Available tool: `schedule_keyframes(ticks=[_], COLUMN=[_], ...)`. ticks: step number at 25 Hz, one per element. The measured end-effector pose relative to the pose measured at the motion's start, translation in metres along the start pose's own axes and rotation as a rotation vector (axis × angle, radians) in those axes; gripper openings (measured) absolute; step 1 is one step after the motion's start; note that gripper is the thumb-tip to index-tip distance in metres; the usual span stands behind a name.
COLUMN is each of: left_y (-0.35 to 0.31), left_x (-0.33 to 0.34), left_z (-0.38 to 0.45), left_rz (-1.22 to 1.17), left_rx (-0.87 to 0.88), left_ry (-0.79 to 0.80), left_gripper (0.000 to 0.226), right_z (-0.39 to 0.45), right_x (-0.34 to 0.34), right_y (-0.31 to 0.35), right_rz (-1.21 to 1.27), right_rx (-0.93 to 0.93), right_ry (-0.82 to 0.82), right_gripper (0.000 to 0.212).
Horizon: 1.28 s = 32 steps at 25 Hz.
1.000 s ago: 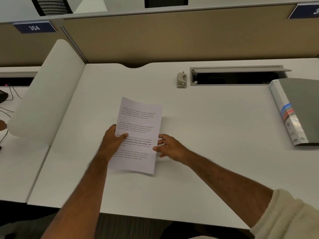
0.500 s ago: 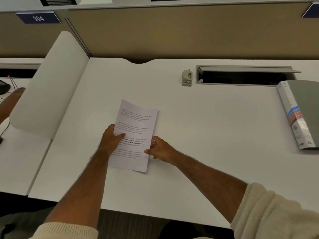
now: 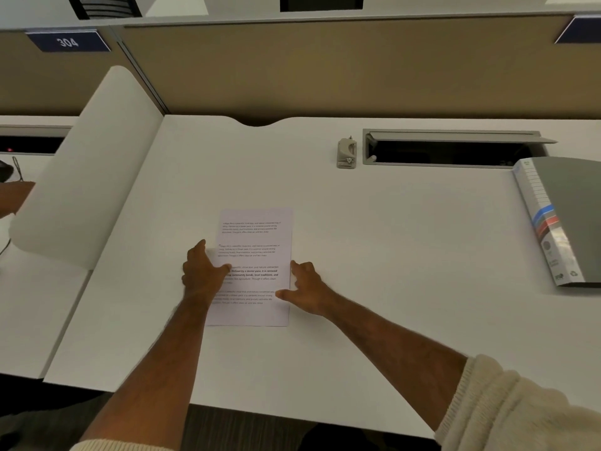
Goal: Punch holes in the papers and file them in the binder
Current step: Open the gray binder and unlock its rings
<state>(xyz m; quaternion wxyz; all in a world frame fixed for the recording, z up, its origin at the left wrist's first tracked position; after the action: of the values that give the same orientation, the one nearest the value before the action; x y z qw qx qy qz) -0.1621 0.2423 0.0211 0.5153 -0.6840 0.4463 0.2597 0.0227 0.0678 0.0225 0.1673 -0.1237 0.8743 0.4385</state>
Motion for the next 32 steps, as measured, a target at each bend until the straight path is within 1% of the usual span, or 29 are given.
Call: schedule_keyframes(ticks=[3,7,11,14,18,19,22,23,29,32], left_y=[-0.008,-0.021,-0.044,-0.063,-0.088,-0.095,-0.113,-0.120,-0.158,-0.176], left_x=[0.004,0.016,0.035,0.052,0.077,0.083,0.105,0.111,0.152,0.171], left_z=[-0.009,-0.022,-0.038,-0.048,-0.063,-0.068,-0.084,-0.089,-0.126,-0.145], left_rz=[0.068,0.100,0.142,0.174,0.197,0.206,0.235,0.242,0.260,0.231], left_rx=[0.027,0.102,0.222,0.321,0.413,0.433,0.491,0.509,0.597,0.605], left_ry=[-0.016,-0.022,-0.011,0.004,0.042,0.061,0.107,0.122,0.213,0.289], left_gripper=[0.089,0.080,0.072,0.070,0.071,0.071,0.072,0.072,0.072,0.073], right_z=[-0.005,-0.014,-0.027,-0.036,-0.047,-0.050,-0.063,-0.067,-0.096,-0.109], right_x=[-0.004,-0.013,-0.032,-0.050,-0.075,-0.083,-0.105,-0.112,-0.151,-0.166], right_y=[-0.004,-0.012,-0.026,-0.041,-0.068,-0.076,-0.097,-0.105,-0.155,-0.182], right_rz=[-0.045,-0.183,-0.429,-0.577,-0.552,-0.534,-0.515,-0.516,-0.537,-0.536], right_rx=[0.011,-0.029,-0.117,-0.165,-0.106,-0.080,-0.032,-0.023,0.059,0.113], right_ry=[0.022,0.000,-0.145,-0.251,-0.285,-0.286,-0.301,-0.314,-0.385,-0.417], right_gripper=[0.089,0.085,0.073,0.071,0.077,0.082,0.110,0.114,0.112,0.115])
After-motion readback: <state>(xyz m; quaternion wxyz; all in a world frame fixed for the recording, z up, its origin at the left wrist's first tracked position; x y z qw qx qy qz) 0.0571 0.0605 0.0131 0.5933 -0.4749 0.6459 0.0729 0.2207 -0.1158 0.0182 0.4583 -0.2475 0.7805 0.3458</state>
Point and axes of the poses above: each hand's wrist, its own z-axis towards the middle knuckle, its own x-axis out of the palm, y = z × x, the point moved 1 cm from there along z, towards the middle knuckle, and after that the axes turned 2 degrees about -x, right-handed, at the moved point
